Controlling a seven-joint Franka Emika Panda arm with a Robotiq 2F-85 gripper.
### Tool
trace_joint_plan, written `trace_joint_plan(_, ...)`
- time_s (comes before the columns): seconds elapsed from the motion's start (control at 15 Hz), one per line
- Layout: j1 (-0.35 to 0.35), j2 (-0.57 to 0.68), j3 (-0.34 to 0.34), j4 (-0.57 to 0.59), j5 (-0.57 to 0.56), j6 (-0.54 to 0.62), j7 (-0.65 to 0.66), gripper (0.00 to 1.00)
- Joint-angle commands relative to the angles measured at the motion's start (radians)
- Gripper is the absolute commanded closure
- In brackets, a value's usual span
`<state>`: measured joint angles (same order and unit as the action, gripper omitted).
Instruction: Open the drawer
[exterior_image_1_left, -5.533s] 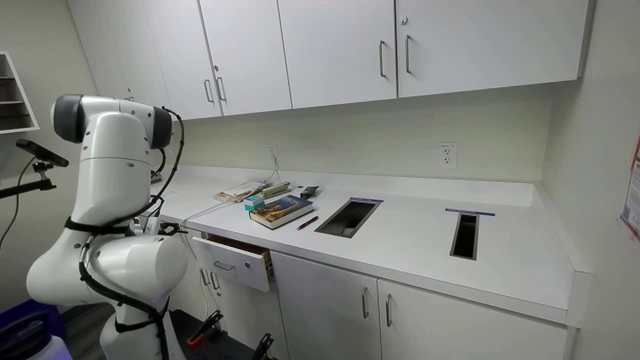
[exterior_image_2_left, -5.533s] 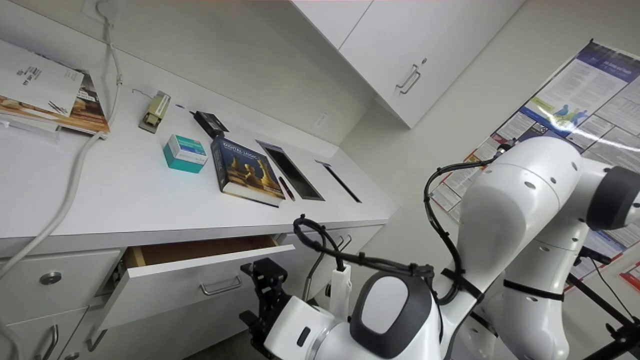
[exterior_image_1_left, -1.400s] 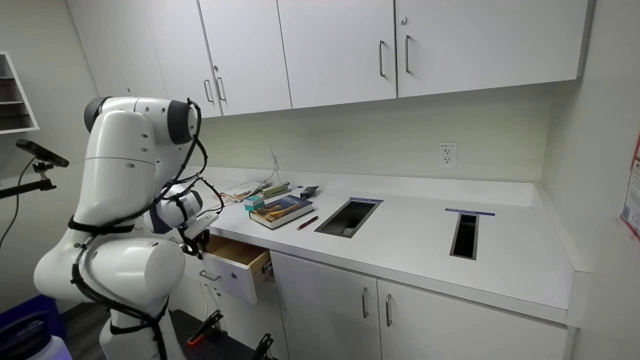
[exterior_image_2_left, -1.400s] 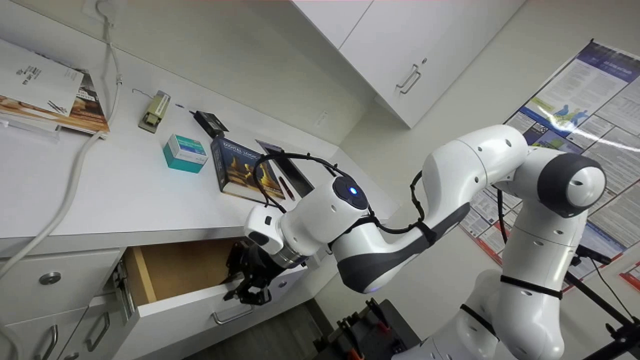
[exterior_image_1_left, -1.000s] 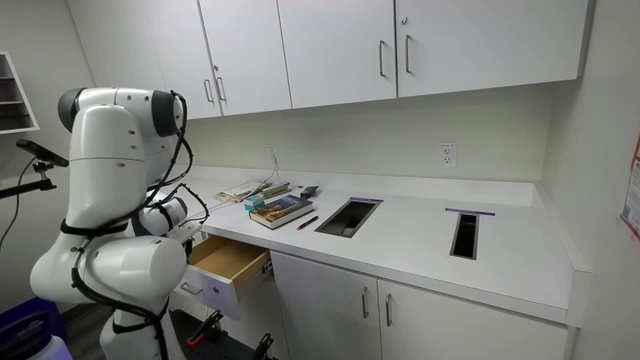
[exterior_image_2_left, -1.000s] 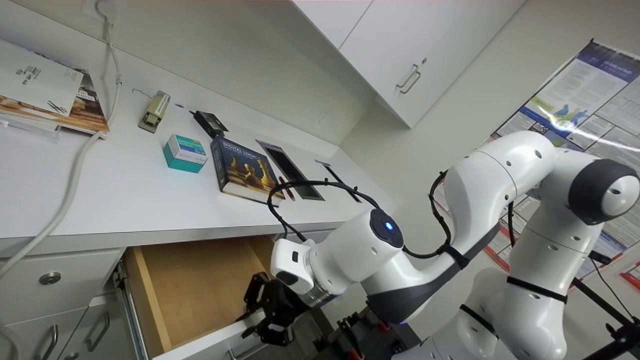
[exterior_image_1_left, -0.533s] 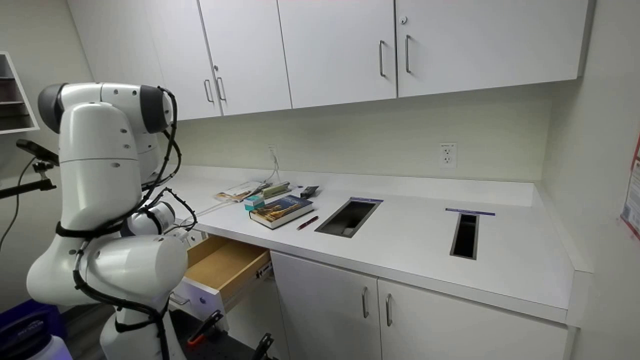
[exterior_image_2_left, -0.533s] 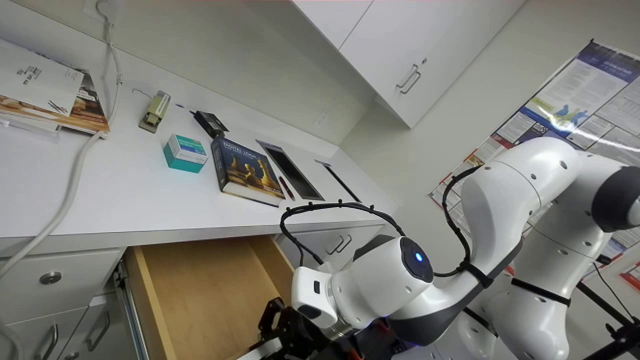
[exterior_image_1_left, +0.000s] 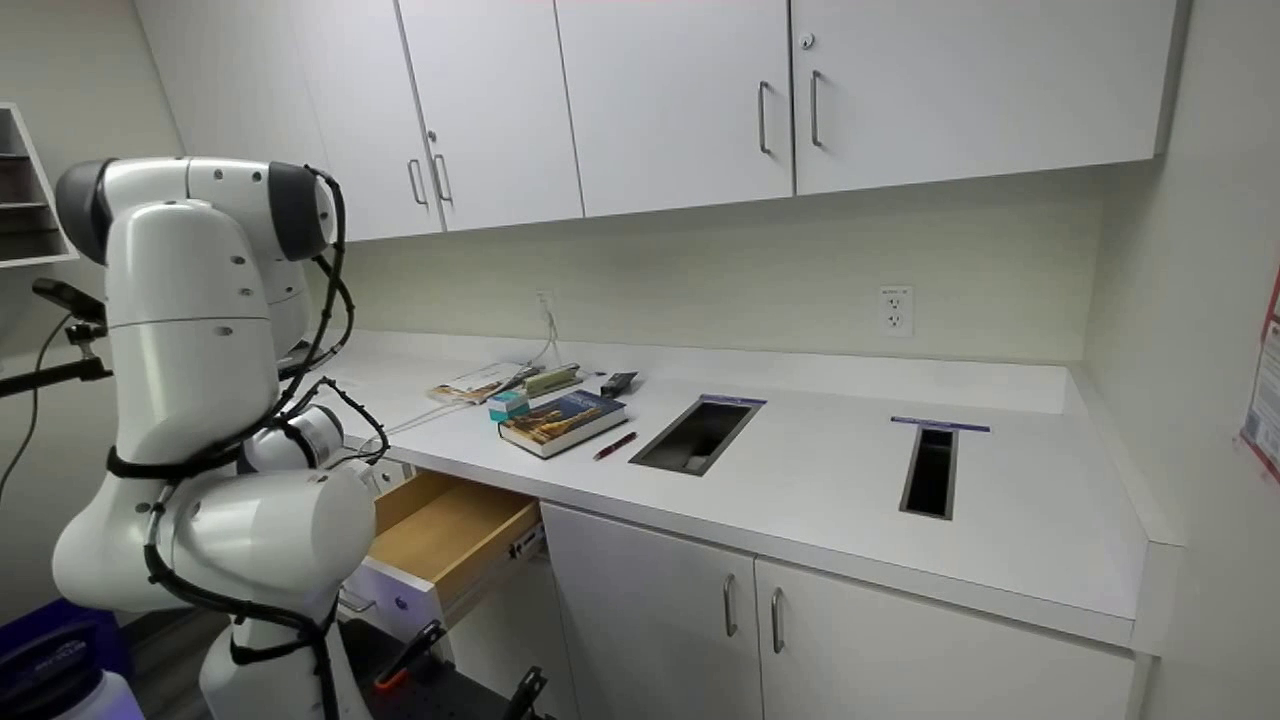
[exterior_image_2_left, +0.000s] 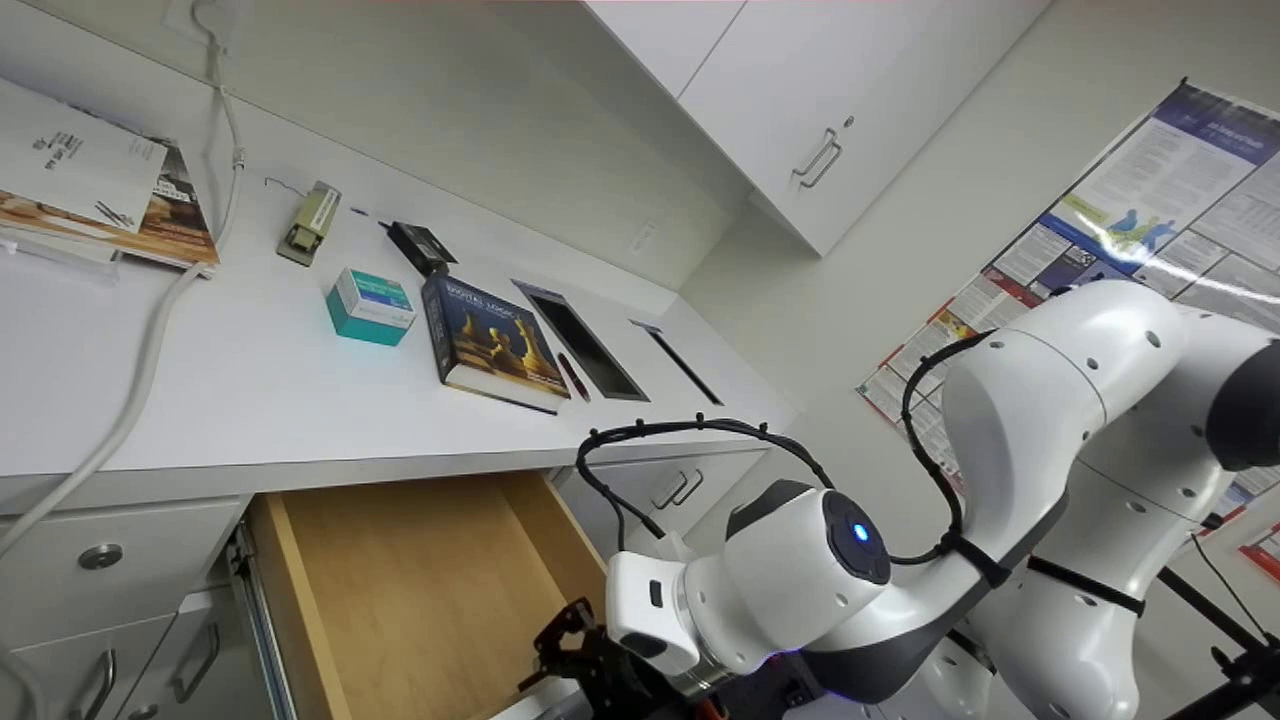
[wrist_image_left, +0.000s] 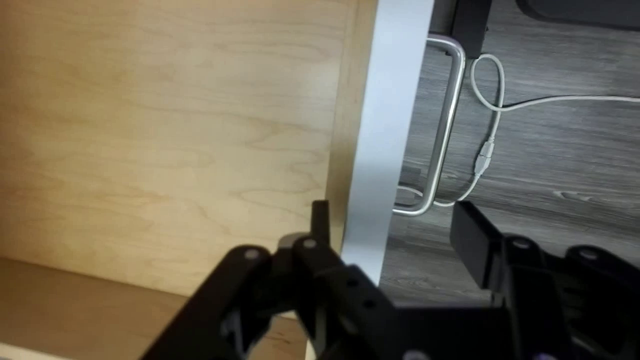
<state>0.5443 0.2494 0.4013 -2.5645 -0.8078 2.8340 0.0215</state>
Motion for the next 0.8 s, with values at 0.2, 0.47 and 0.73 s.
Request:
trace_joint_plan(0.2,-0.001,-0.303,0.116,-0.087,0.183,-0.137,-0.164,0.0)
trace_joint_plan(0.47,0.034,-0.496,0.139,-0.082,0.34,-0.253,-0.289,0.0)
trace_joint_plan(0.73,0.043,-0.622,0.12,-0.066,0.326,-0.339,-0.318,0.0)
